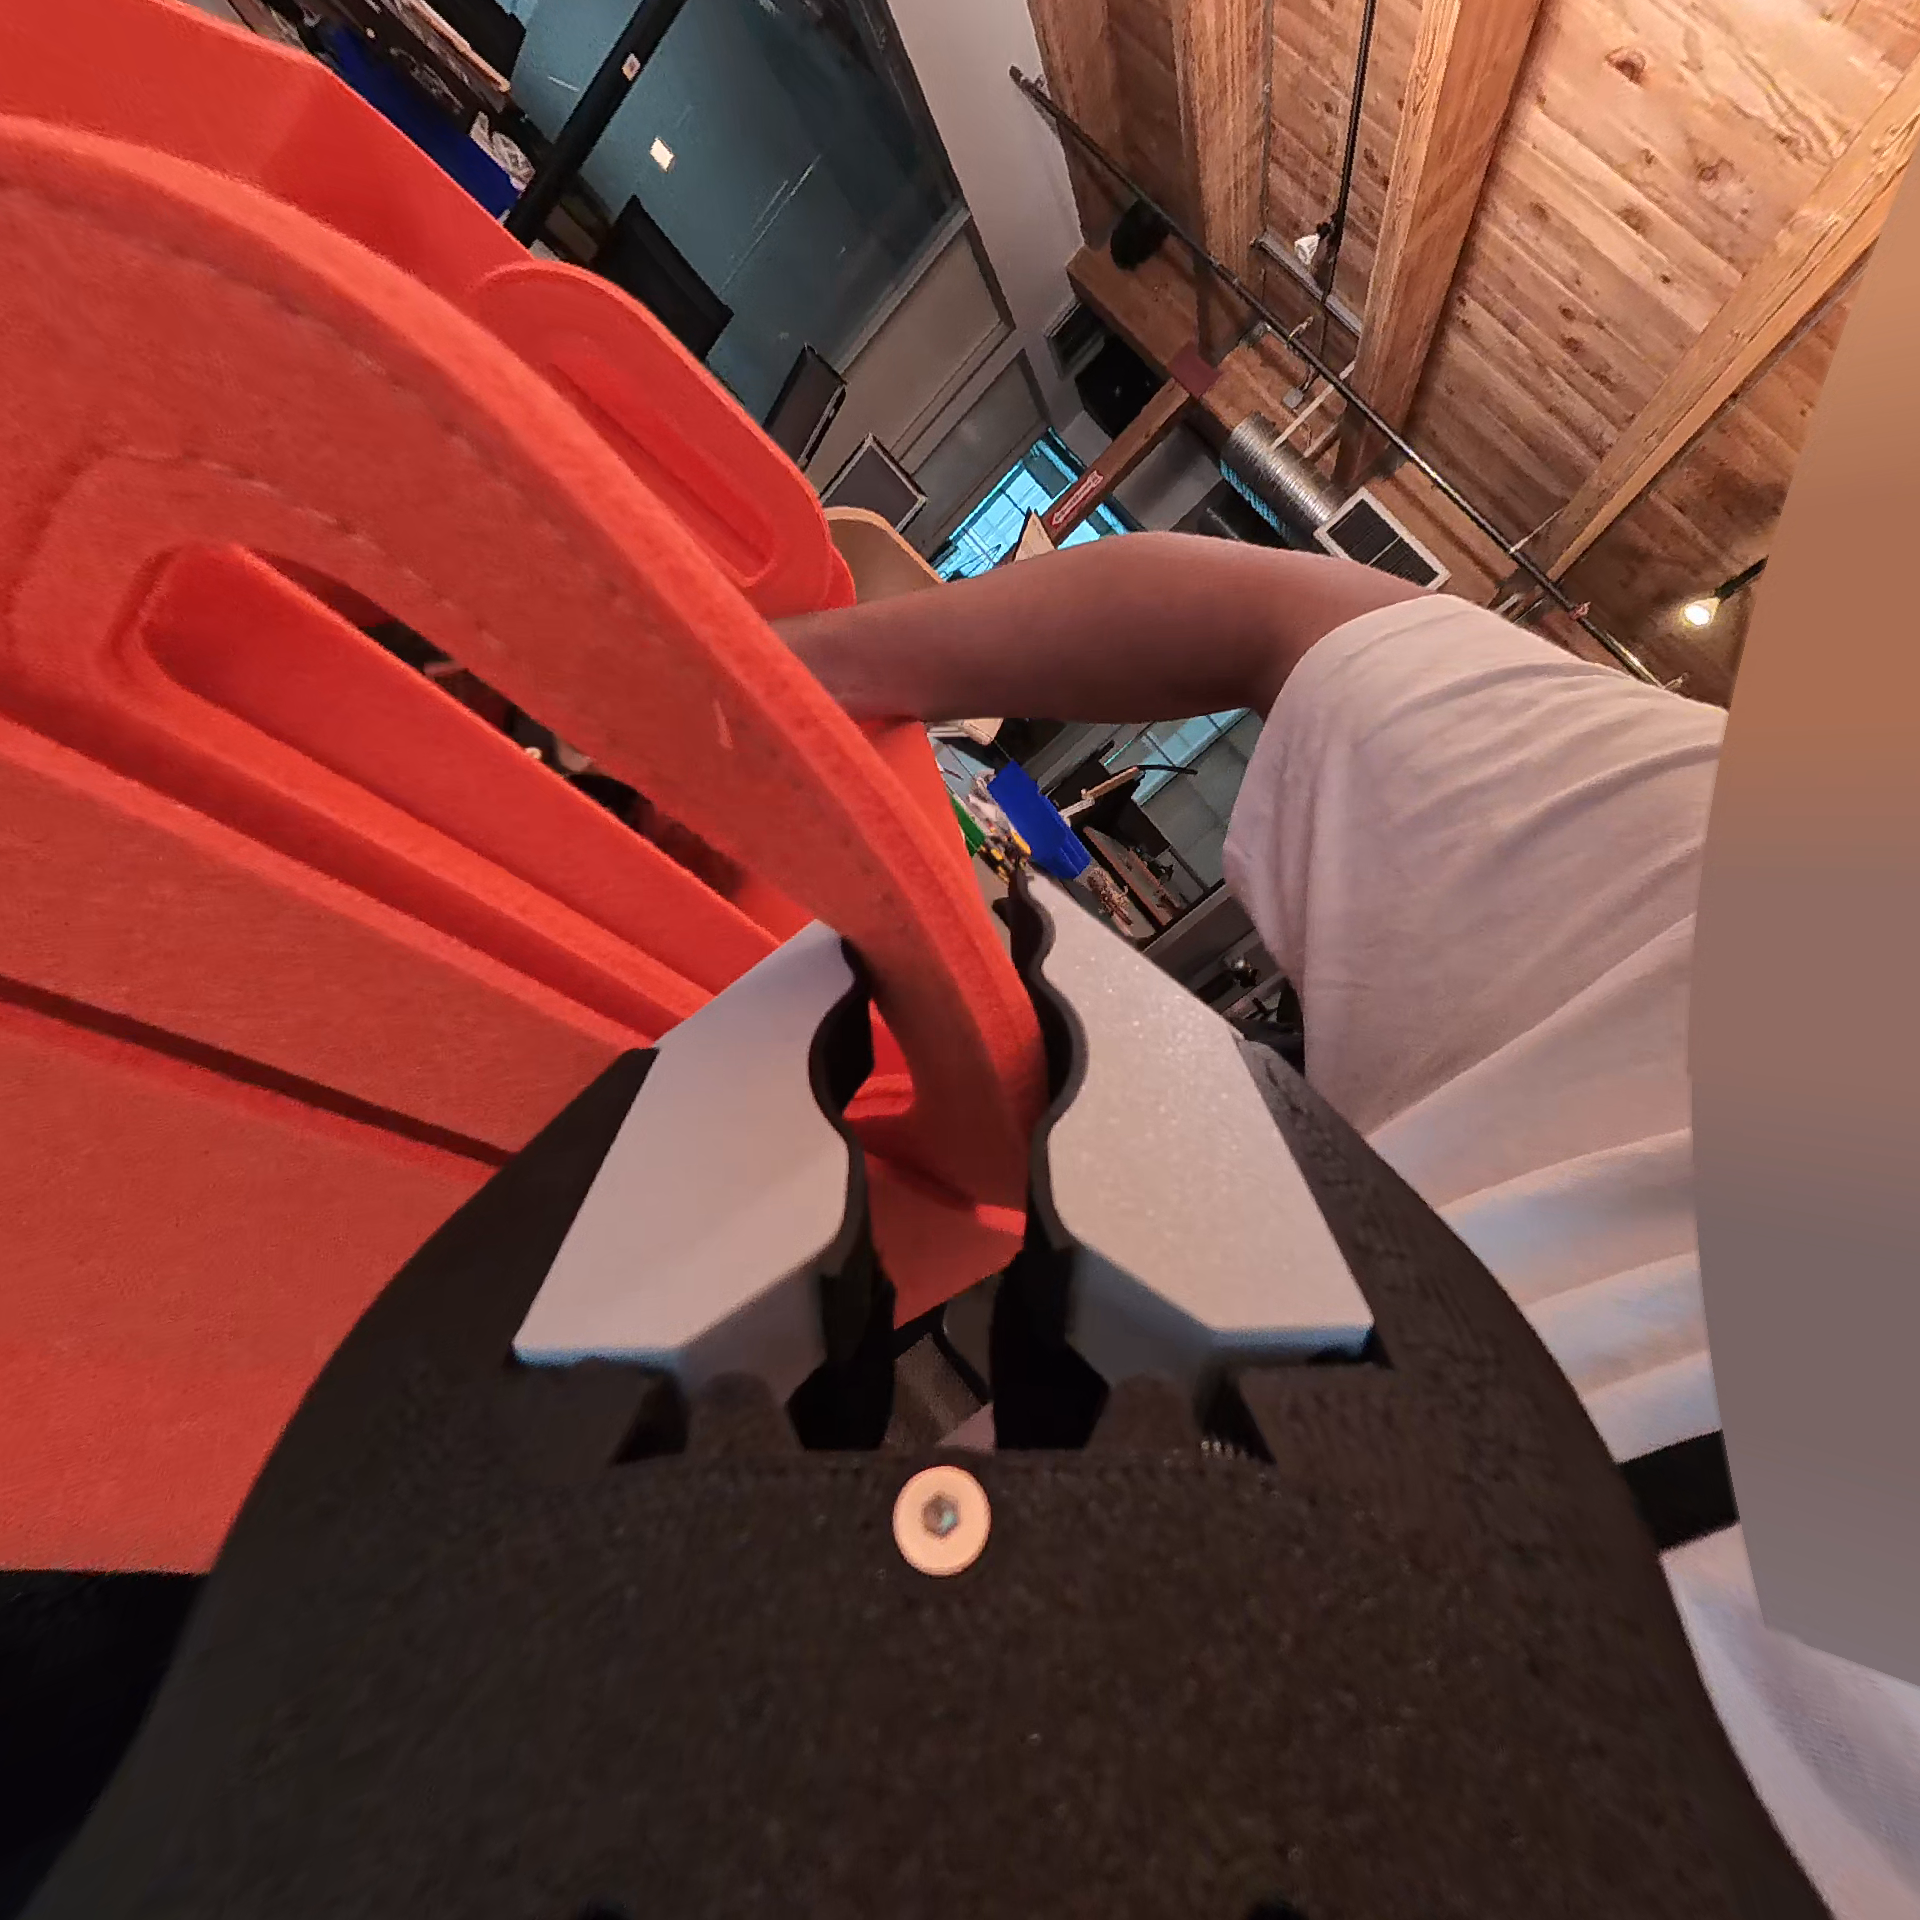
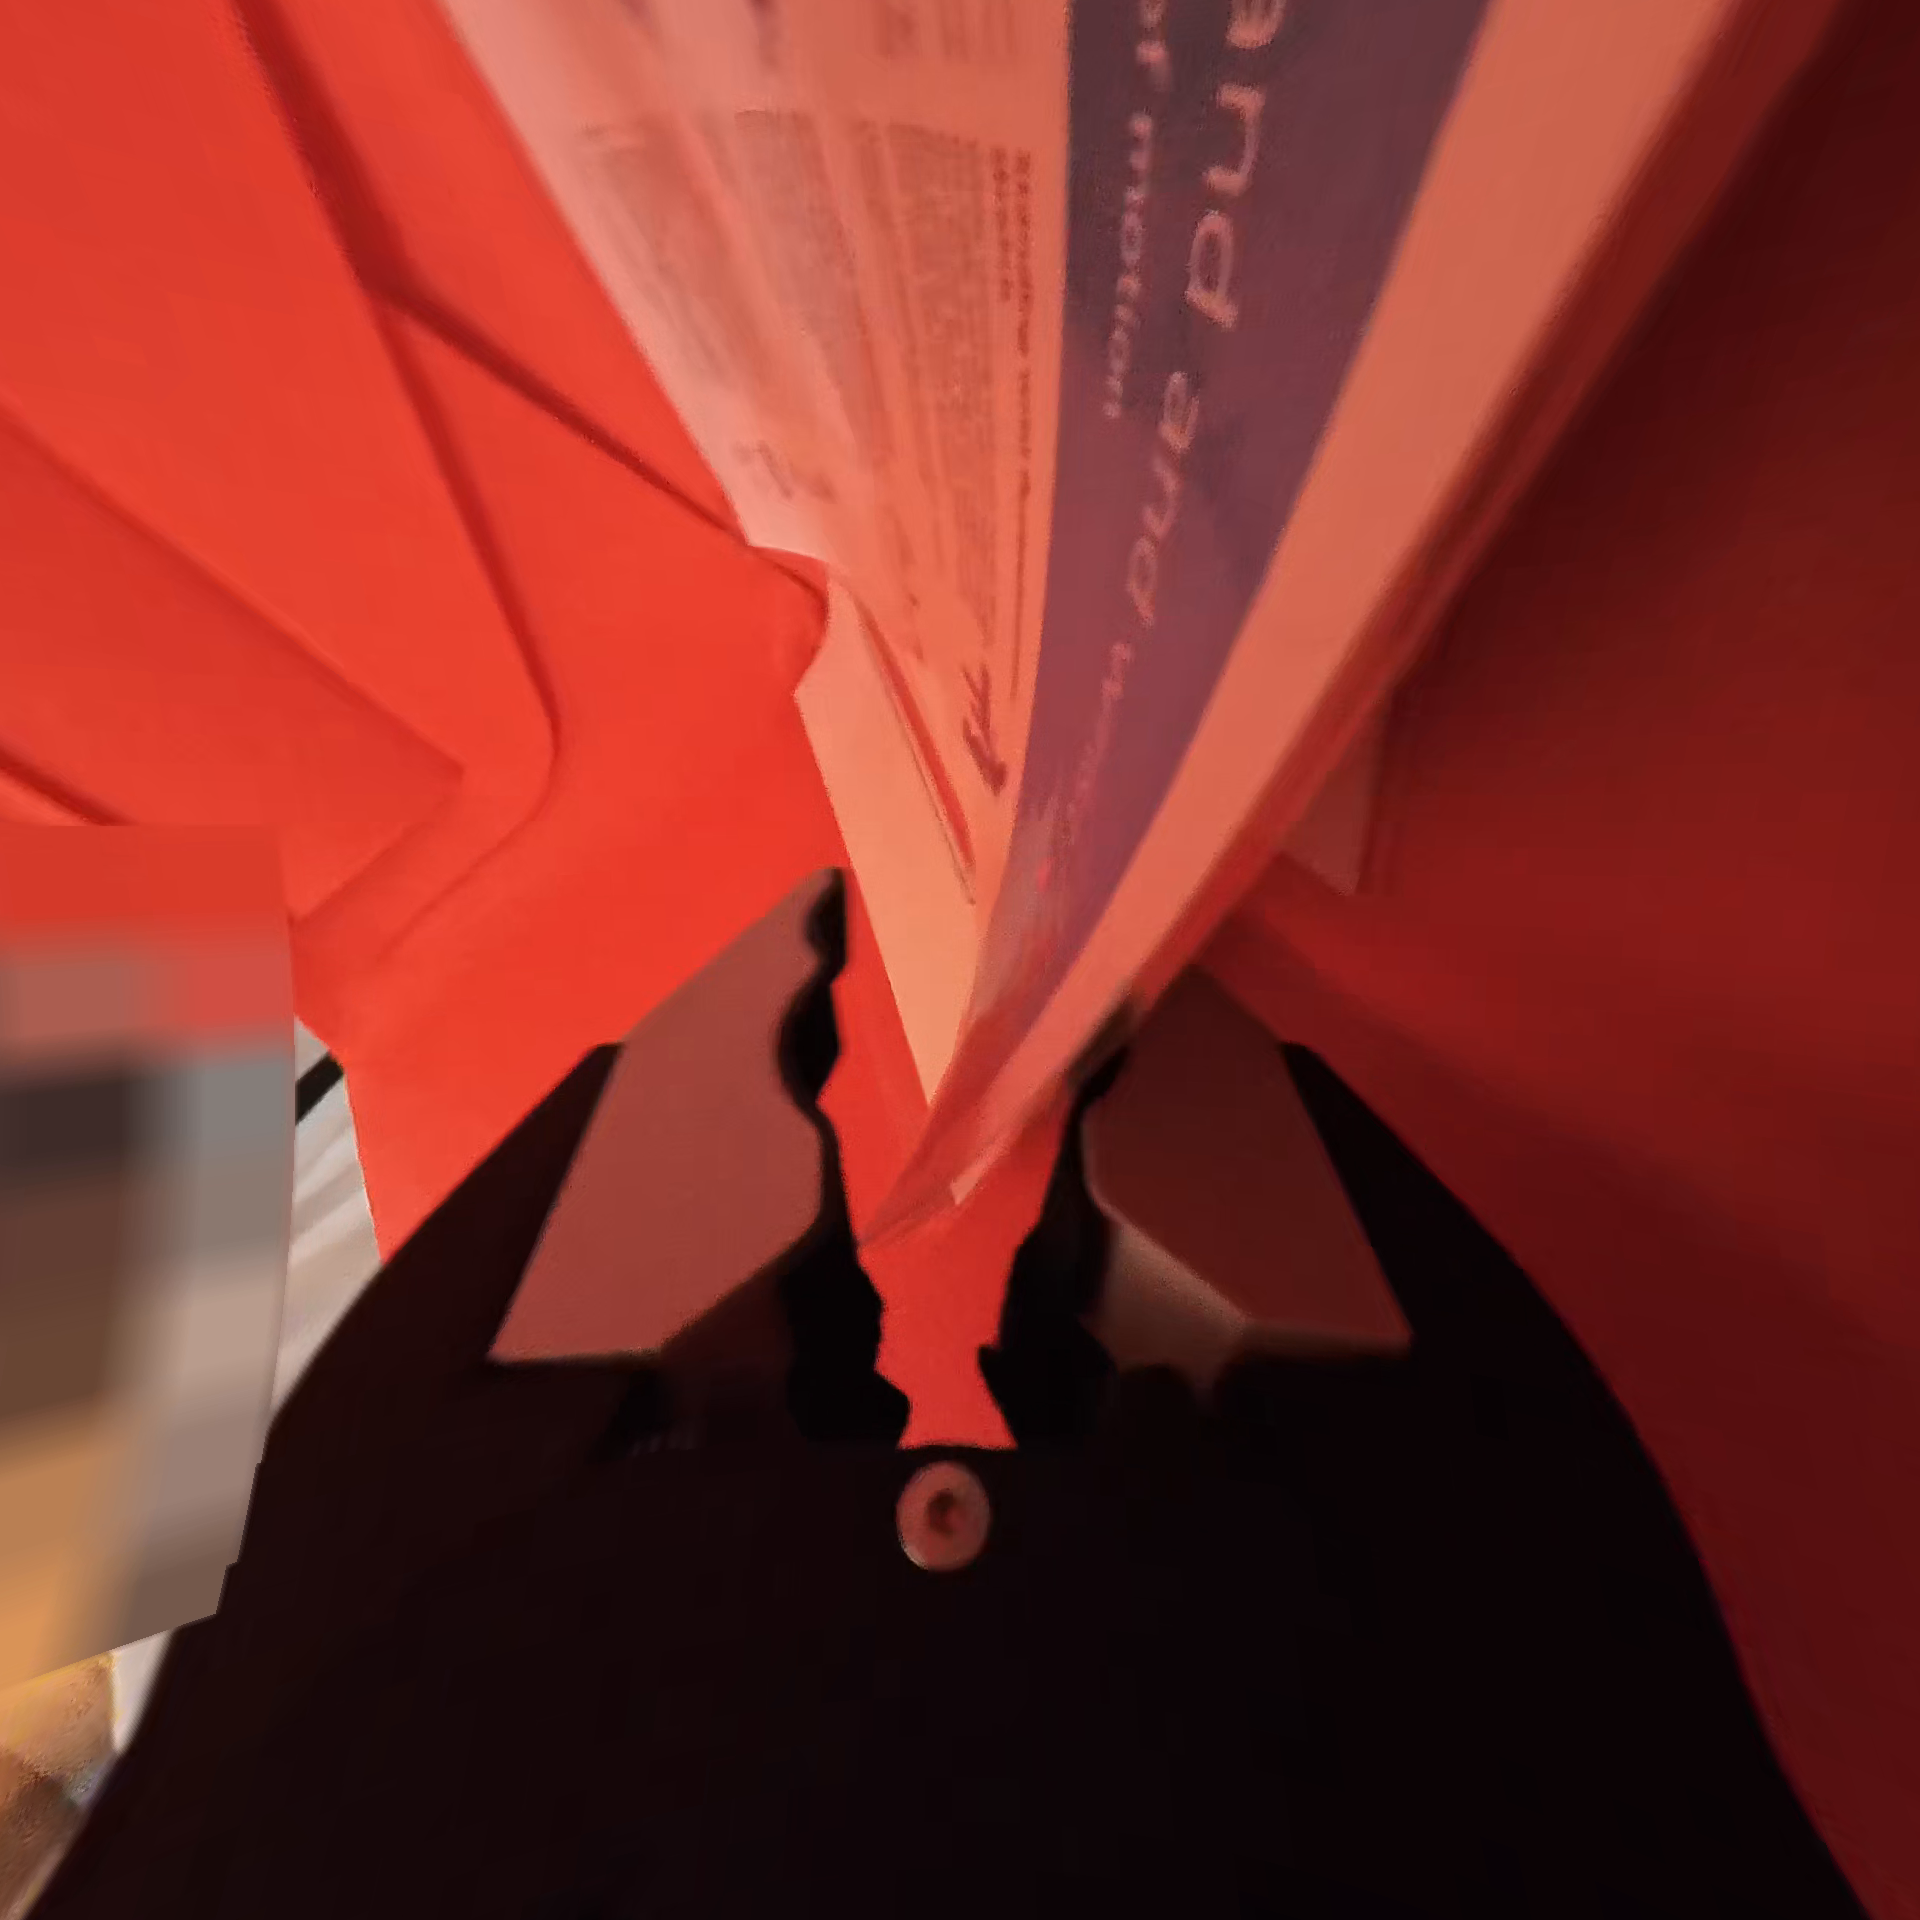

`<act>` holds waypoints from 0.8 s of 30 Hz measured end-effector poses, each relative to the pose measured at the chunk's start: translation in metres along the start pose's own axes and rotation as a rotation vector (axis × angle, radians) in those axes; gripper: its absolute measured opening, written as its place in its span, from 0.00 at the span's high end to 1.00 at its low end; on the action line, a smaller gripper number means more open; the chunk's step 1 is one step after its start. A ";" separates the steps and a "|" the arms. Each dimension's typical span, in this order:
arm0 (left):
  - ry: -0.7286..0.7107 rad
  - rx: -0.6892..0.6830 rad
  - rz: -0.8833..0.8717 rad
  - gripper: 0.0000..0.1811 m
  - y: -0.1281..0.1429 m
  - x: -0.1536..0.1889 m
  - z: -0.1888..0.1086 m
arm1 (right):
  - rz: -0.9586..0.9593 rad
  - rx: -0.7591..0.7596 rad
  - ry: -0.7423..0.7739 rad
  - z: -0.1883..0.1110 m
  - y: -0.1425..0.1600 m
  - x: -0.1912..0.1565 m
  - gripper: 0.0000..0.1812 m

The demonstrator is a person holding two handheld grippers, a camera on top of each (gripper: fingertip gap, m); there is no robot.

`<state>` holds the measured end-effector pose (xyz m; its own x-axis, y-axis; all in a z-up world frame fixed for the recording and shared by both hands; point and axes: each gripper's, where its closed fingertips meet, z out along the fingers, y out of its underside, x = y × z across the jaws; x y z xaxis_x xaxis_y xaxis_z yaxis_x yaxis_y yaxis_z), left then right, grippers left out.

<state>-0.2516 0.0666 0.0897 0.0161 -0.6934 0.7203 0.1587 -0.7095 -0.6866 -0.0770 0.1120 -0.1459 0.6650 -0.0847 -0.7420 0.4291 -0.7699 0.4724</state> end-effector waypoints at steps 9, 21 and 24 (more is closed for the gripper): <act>-0.010 0.012 -0.015 0.88 -0.002 -0.004 -0.002 | -0.180 0.035 0.340 -0.014 0.006 -0.035 1.00; -0.010 0.038 -0.047 0.88 -0.012 -0.007 -0.004 | -0.446 0.299 0.904 -0.138 0.073 -0.188 1.00; -0.008 0.047 -0.053 0.88 -0.012 -0.007 -0.003 | -0.461 0.365 1.042 -0.186 0.091 -0.219 1.00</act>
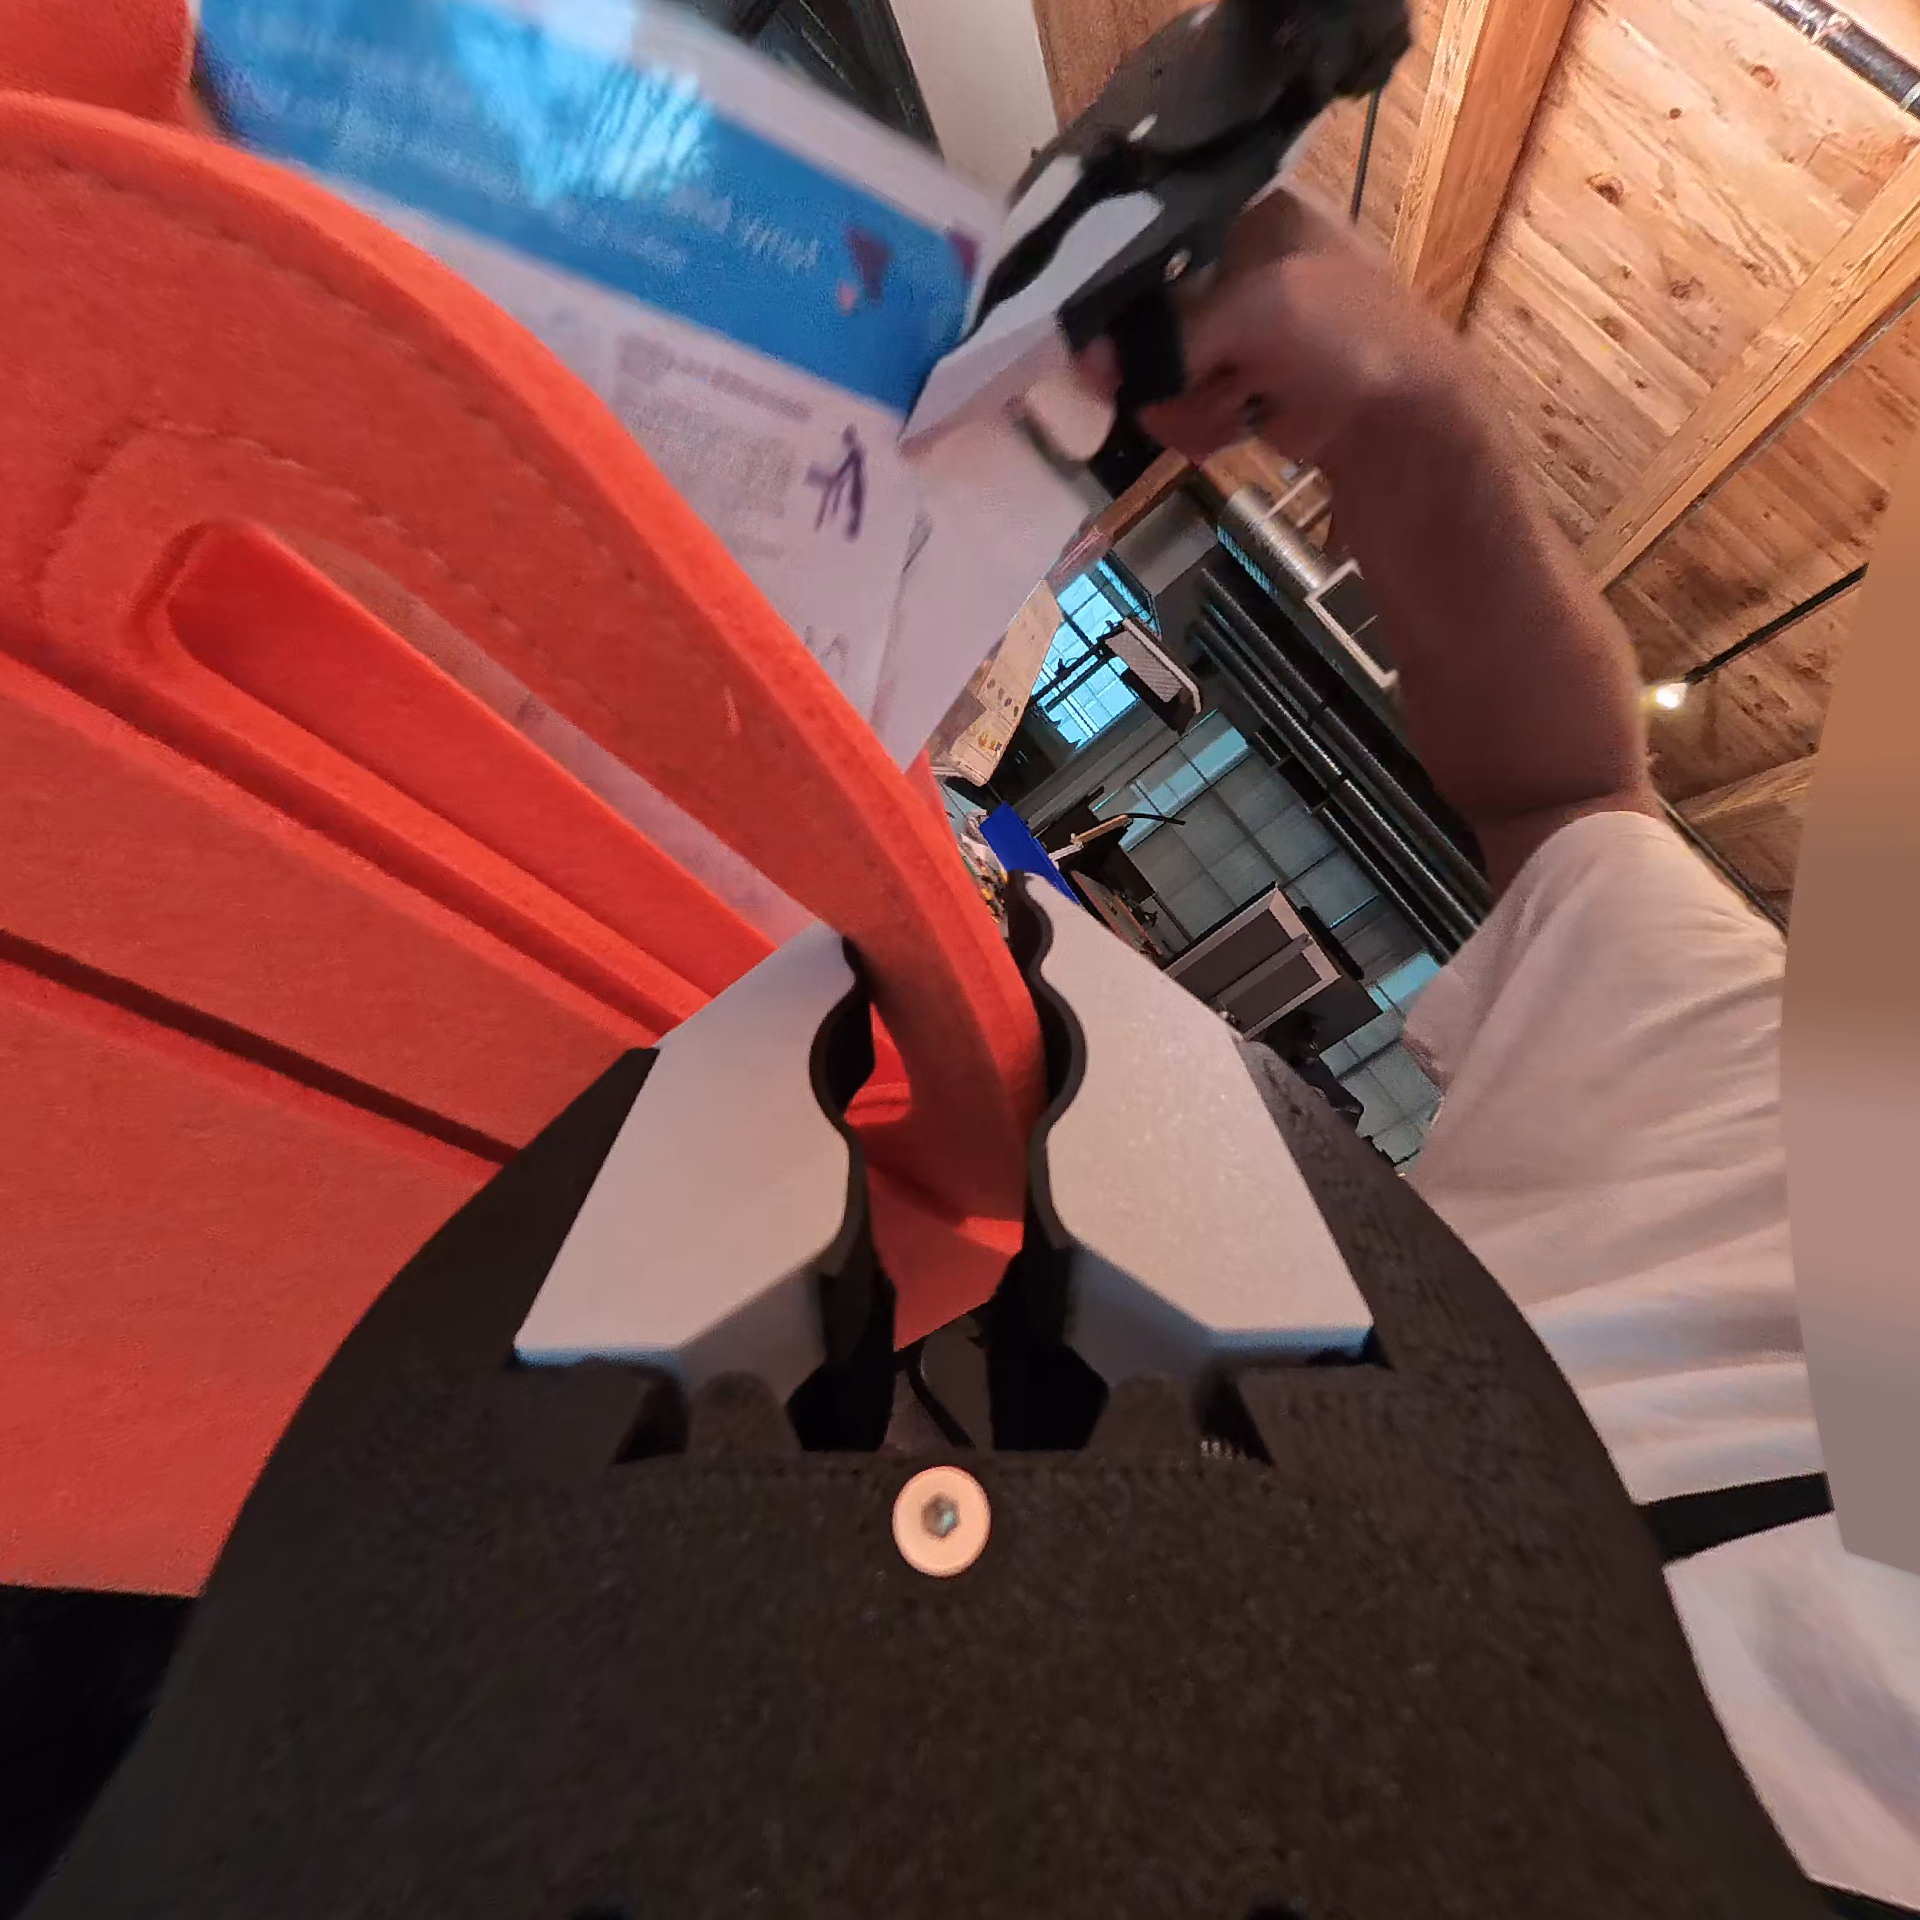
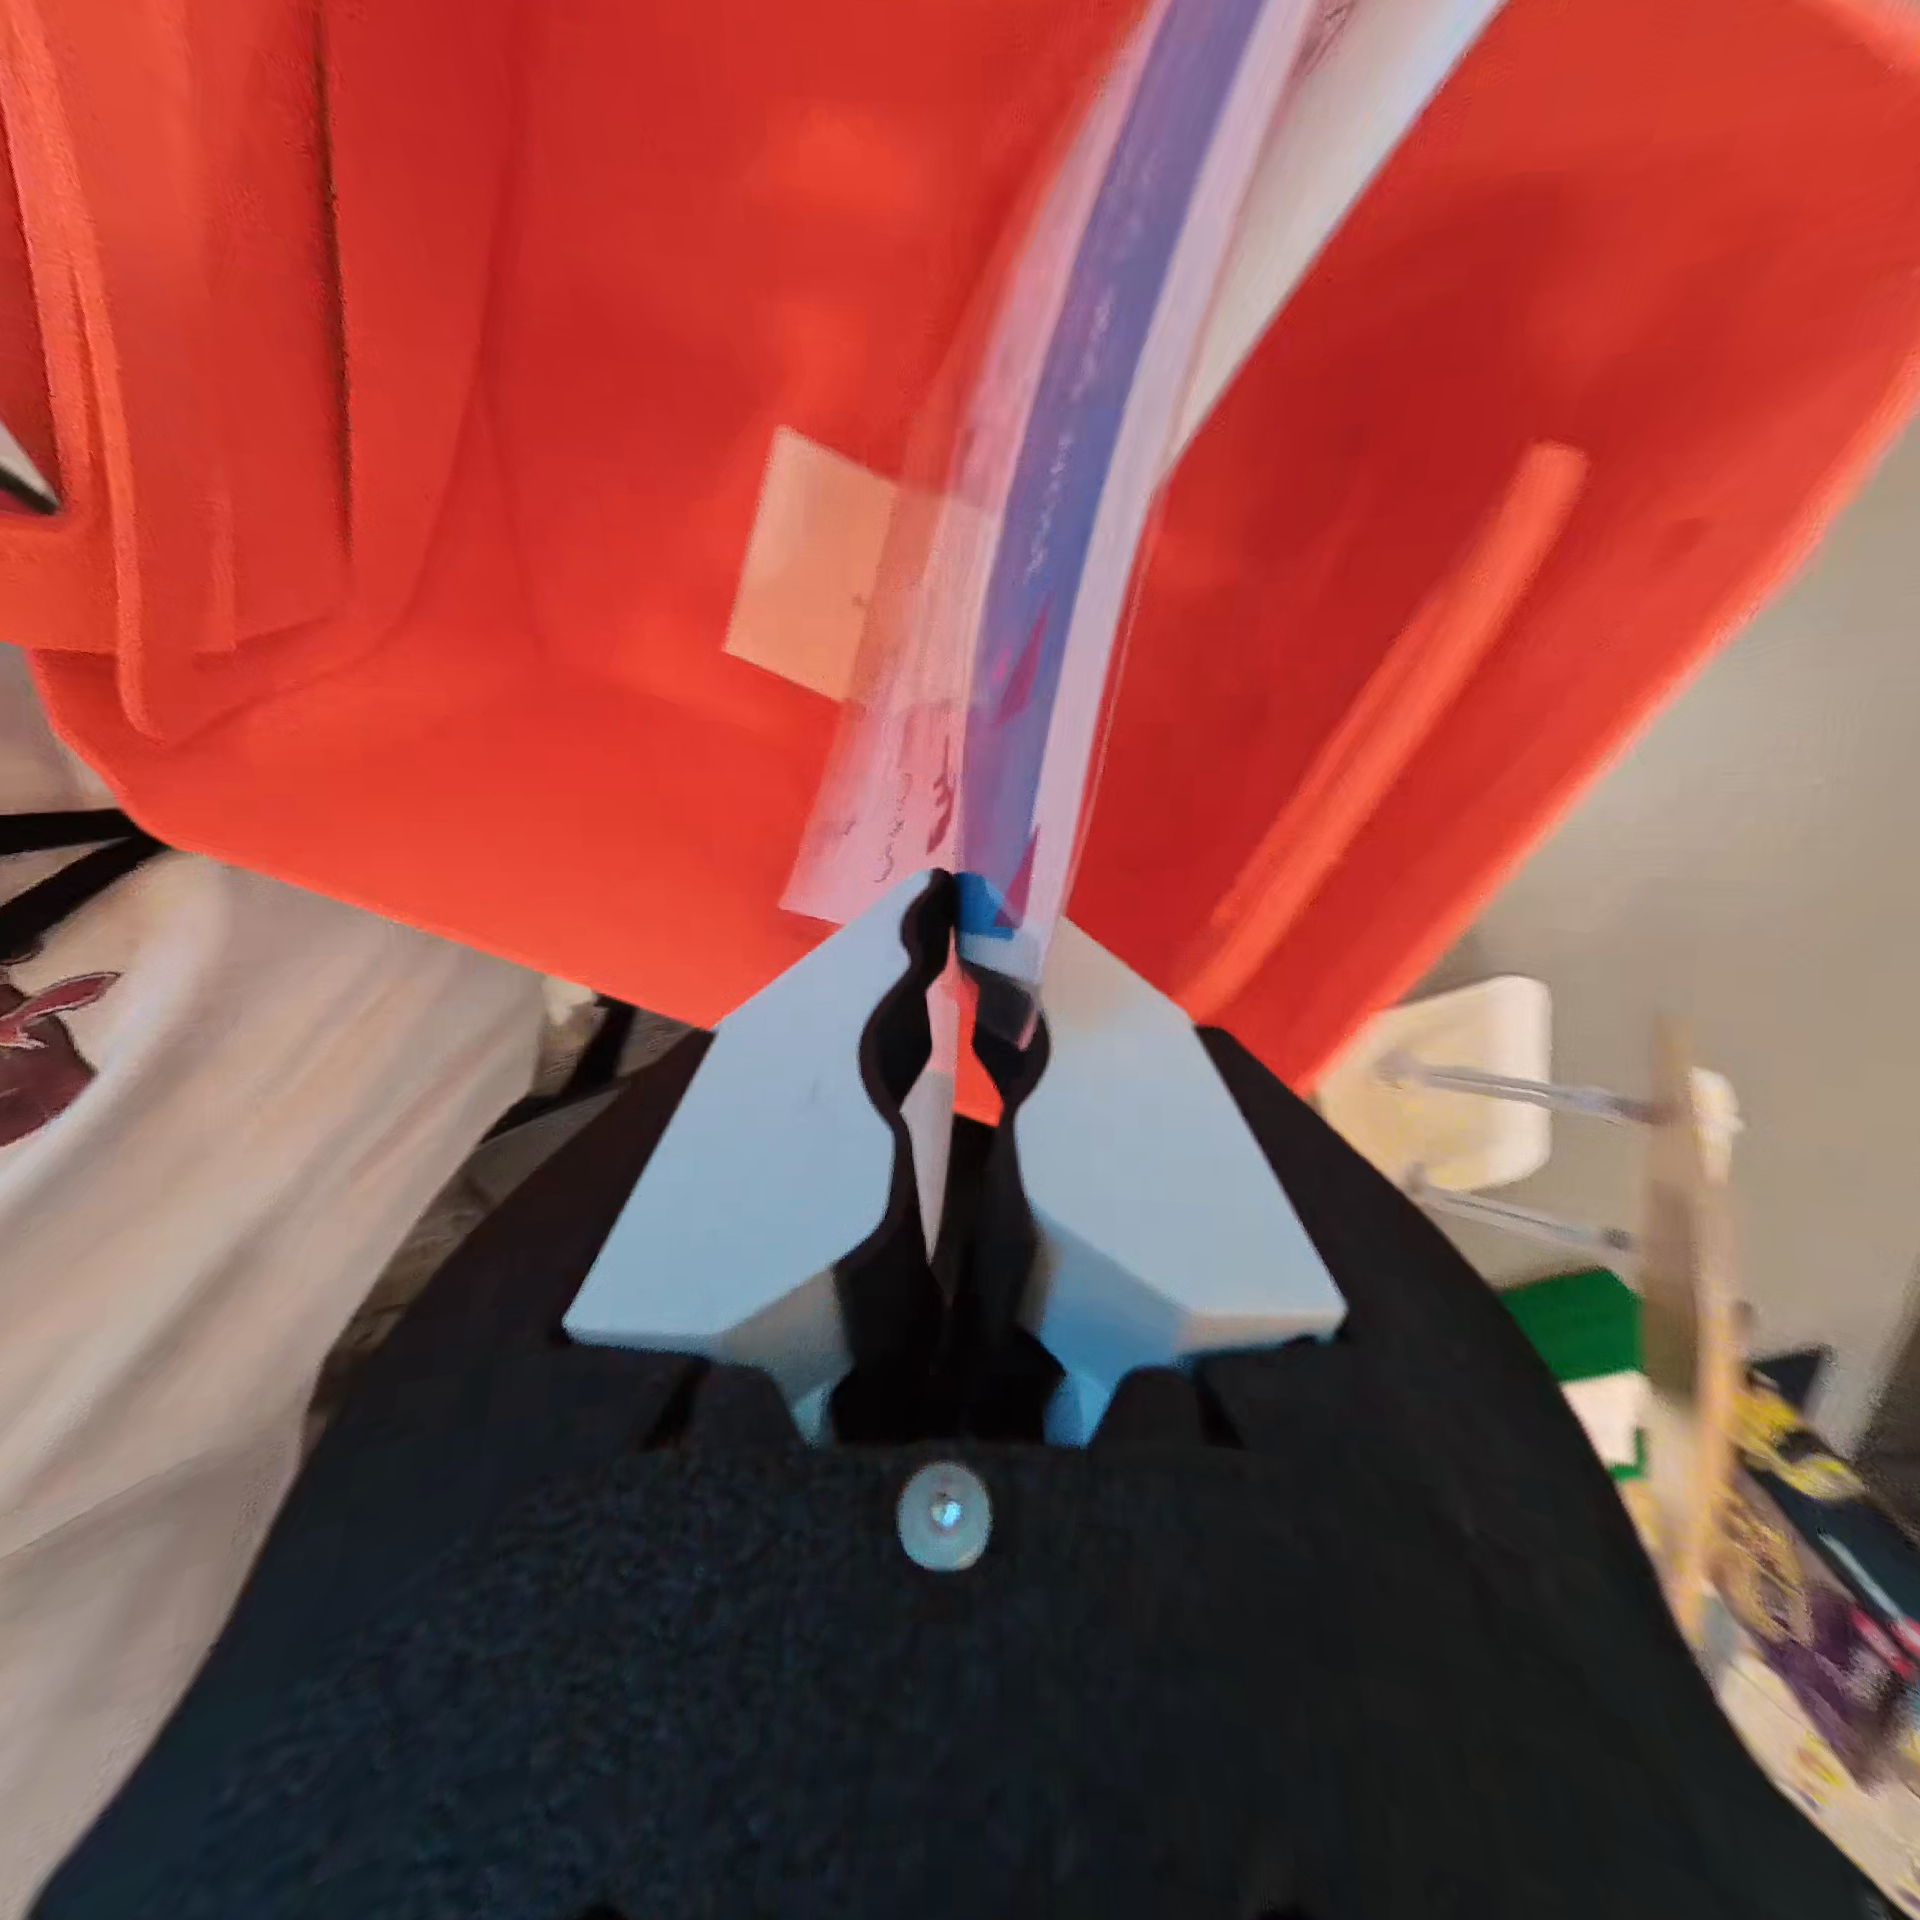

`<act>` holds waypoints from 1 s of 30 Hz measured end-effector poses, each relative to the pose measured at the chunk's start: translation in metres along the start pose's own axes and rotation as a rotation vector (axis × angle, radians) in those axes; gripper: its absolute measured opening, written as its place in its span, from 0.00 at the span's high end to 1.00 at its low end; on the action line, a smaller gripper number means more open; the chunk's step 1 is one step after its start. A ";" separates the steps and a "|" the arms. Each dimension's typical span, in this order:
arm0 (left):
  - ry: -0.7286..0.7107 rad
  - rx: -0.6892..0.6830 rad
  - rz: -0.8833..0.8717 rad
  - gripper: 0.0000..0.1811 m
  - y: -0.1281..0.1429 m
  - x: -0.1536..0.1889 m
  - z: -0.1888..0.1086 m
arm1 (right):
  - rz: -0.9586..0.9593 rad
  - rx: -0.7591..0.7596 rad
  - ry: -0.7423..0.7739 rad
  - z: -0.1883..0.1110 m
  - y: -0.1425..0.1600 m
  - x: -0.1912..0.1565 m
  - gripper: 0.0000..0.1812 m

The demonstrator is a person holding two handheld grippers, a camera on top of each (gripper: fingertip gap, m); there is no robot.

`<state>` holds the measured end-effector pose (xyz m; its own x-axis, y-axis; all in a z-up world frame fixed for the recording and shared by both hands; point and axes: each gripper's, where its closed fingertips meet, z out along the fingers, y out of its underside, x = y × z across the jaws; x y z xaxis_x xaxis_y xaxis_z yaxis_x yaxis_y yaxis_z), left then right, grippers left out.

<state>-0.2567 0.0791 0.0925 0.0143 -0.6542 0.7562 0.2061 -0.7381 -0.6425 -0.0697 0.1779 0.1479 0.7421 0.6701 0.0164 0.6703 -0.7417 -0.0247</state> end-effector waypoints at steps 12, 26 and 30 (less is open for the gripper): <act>-0.035 -0.012 -0.035 0.91 -0.012 -0.010 -0.015 | -0.122 0.182 1.015 -0.246 -0.017 0.116 1.00; -0.333 -0.035 -0.018 0.99 -0.075 -0.066 -0.112 | -0.350 0.175 1.022 0.047 -0.018 0.272 1.00; -0.348 -0.048 -0.046 0.99 -0.082 -0.073 -0.112 | -0.434 0.222 0.966 0.180 0.005 0.302 1.00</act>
<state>-0.3847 0.1690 0.0756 0.3405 -0.5307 0.7761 0.1685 -0.7777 -0.6057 0.1573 0.3817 -0.0272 0.1961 0.4957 0.8461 0.9330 -0.3598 -0.0054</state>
